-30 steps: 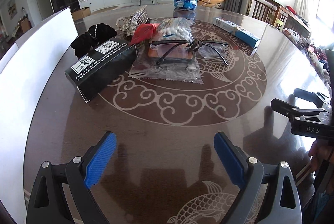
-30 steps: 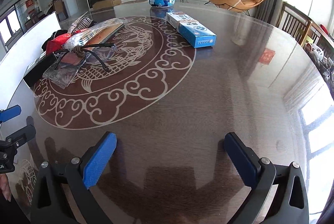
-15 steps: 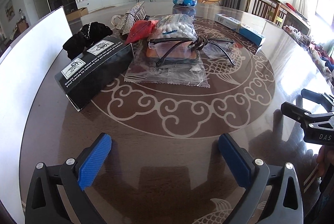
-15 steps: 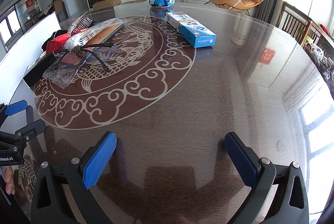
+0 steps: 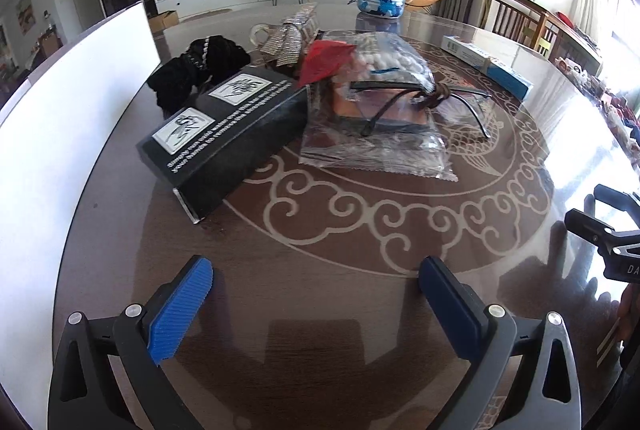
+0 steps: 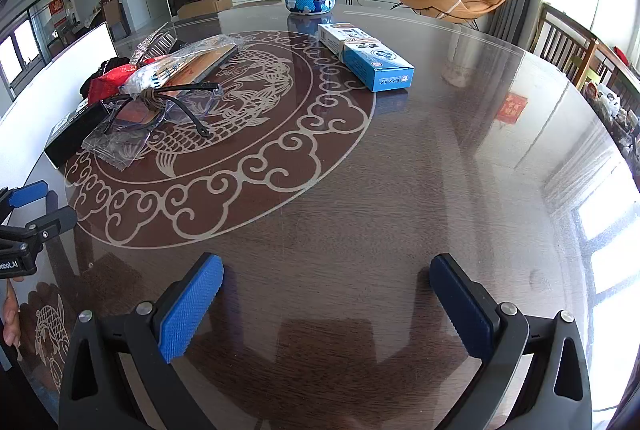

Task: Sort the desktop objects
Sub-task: 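Return both tools to the table, then grasp the black soap box with the left gripper and lift it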

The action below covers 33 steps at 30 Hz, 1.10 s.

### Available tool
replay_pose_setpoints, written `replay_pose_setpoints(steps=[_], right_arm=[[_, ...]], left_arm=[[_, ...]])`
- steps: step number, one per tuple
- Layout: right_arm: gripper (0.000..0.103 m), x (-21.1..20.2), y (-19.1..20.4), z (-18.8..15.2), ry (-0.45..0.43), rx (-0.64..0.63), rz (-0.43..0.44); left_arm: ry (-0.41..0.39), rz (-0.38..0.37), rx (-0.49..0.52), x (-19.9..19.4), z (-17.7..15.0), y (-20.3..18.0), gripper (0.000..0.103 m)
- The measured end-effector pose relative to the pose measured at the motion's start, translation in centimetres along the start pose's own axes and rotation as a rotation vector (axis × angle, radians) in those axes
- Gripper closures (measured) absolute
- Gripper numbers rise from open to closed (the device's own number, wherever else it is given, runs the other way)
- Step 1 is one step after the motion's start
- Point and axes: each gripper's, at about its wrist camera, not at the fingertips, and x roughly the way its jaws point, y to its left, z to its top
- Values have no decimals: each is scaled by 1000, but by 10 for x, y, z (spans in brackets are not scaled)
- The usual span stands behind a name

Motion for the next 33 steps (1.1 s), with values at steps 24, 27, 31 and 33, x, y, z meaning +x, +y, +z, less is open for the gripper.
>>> replay_pose_setpoints(steps=[24,27,31,33], right_arm=[[0,0,0,0,0,0,0],[0,0,0,0,0,0,0],[0,0,0,0,0,0,0],[0,0,0,0,0,0,0]], left_arm=[[12,-46,72,51,70,62,0],[12,-48,77,56,78,53,0],[31,-65,107,59,83,40,0],[33,-58,98,59,86,39,1]])
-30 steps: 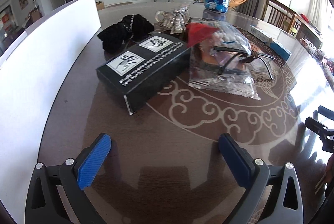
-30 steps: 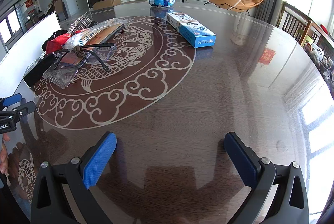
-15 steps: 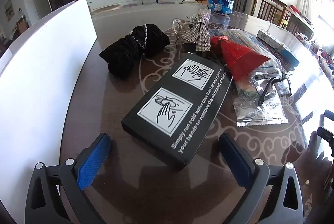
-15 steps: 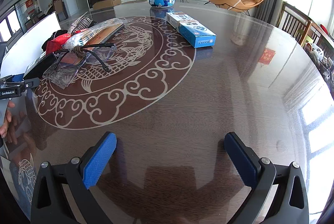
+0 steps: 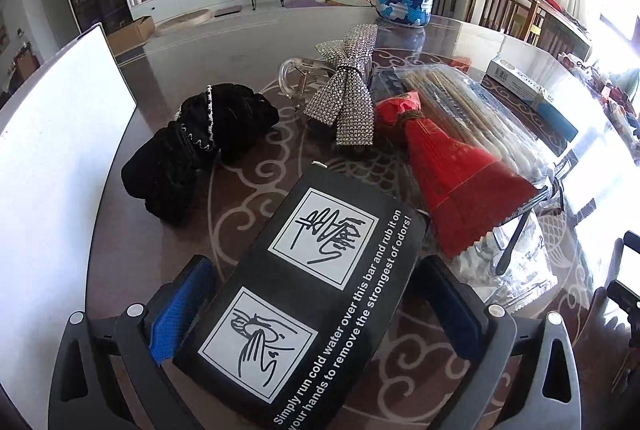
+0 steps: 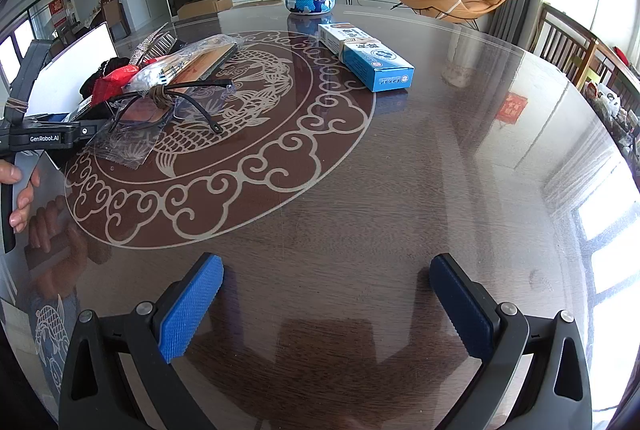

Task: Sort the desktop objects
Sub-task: 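Grasp the black soap box with the left gripper and lift it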

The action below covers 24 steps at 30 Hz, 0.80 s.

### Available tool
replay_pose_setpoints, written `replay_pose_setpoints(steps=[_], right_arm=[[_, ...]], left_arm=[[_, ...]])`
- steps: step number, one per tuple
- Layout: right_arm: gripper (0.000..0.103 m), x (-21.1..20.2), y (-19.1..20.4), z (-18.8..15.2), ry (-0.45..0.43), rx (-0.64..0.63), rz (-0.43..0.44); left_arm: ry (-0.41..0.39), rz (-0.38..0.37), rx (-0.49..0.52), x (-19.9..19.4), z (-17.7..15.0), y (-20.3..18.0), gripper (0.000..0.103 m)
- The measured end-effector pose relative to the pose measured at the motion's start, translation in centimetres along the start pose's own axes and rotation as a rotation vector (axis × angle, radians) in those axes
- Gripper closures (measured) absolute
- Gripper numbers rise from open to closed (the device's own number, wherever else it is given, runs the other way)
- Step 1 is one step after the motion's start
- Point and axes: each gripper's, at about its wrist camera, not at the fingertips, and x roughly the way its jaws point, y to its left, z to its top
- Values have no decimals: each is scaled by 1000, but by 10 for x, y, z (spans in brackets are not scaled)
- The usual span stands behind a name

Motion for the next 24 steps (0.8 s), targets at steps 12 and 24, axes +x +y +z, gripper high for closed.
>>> replay_pose_setpoints(steps=[12,24], right_arm=[[0,0,0,0,0,0,0],[0,0,0,0,0,0,0]], left_arm=[[-52,83,-128,-29,-31,0,45],[-87,110,-161,-53,-72,16,44]])
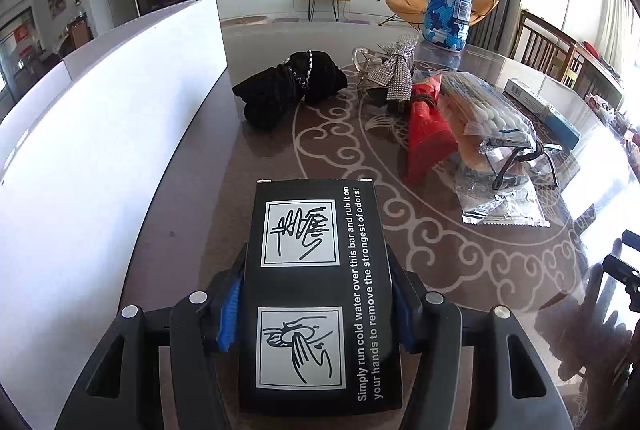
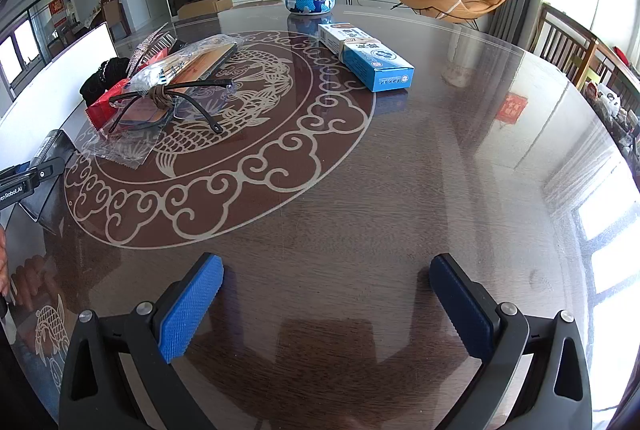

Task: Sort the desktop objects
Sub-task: 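Grasp the black soap box with the left gripper and lift it, then hold the soap box with the left gripper while the right gripper grasps the blue nail cream box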

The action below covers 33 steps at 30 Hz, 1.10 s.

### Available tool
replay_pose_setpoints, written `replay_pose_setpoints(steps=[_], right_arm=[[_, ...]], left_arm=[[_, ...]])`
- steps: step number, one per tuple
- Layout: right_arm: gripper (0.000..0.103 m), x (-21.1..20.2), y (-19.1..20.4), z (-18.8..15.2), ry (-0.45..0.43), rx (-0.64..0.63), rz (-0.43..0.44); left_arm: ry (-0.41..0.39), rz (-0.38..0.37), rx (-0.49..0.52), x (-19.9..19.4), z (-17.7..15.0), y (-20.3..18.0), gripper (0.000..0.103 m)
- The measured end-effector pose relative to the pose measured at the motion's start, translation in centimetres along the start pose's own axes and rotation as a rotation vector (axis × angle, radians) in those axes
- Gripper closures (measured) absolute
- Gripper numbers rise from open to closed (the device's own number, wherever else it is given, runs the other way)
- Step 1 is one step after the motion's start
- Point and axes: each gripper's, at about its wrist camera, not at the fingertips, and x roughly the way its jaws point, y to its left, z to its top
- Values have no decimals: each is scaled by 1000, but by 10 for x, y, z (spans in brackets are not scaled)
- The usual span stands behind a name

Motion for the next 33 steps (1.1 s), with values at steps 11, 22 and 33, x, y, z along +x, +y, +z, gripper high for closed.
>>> replay_pose_setpoints(steps=[11,22,33], right_arm=[[0,-1,0,0,0,0,0],[0,0,1,2,1,-19,11],[0,55,-39,110,-27,-110,22]], left_arm=[[0,0,-4,0,1,0,44],[0,2,-3,0,1,0,44],[0,2,-3,0,1,0,43]])
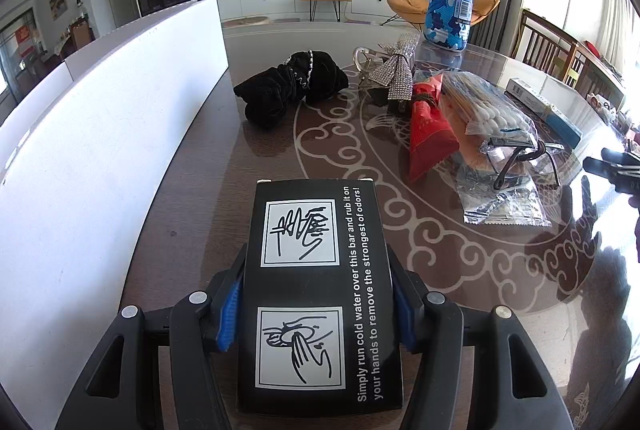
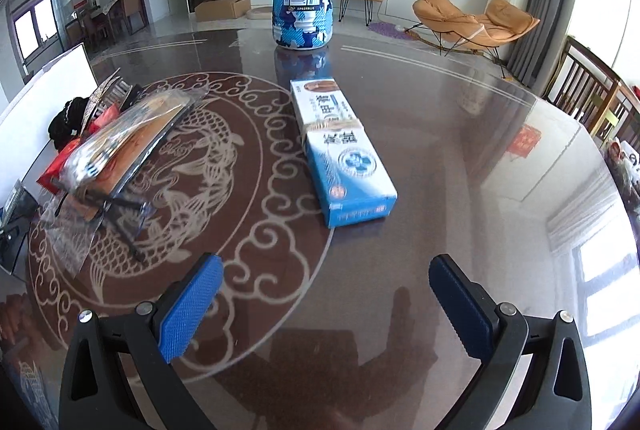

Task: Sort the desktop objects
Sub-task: 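Hold the soap box with the left gripper while the right gripper grasps the blue nail cream box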

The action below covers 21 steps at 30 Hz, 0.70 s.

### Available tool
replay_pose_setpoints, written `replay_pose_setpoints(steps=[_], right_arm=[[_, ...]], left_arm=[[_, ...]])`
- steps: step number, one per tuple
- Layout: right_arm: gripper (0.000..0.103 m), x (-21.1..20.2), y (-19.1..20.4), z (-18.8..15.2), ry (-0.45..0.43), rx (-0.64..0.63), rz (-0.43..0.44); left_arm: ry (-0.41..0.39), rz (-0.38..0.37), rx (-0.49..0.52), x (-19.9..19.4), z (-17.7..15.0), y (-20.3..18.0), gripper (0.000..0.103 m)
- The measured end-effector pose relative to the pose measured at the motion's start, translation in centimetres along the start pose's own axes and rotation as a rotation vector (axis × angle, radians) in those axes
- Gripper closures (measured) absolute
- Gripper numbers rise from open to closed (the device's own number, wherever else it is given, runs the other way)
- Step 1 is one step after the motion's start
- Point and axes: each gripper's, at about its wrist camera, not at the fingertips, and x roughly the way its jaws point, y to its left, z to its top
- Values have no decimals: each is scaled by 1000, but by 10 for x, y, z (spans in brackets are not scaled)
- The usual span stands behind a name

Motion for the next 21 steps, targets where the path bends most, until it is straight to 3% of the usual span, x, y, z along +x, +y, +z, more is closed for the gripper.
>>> replay_pose_setpoints(steps=[6,11,14,21], right_arm=[[2,51,-7,51,56,43,-18],[28,64,-1,67,35,73,4],[54,60,-2,65,5,90,10],[57,31,1,26,-34,87,23]], left_arm=[[0,0,0,0,0,0,43],[0,0,0,0,0,0,43],[0,0,0,0,0,0,43],[0,0,0,0,0,0,43]])
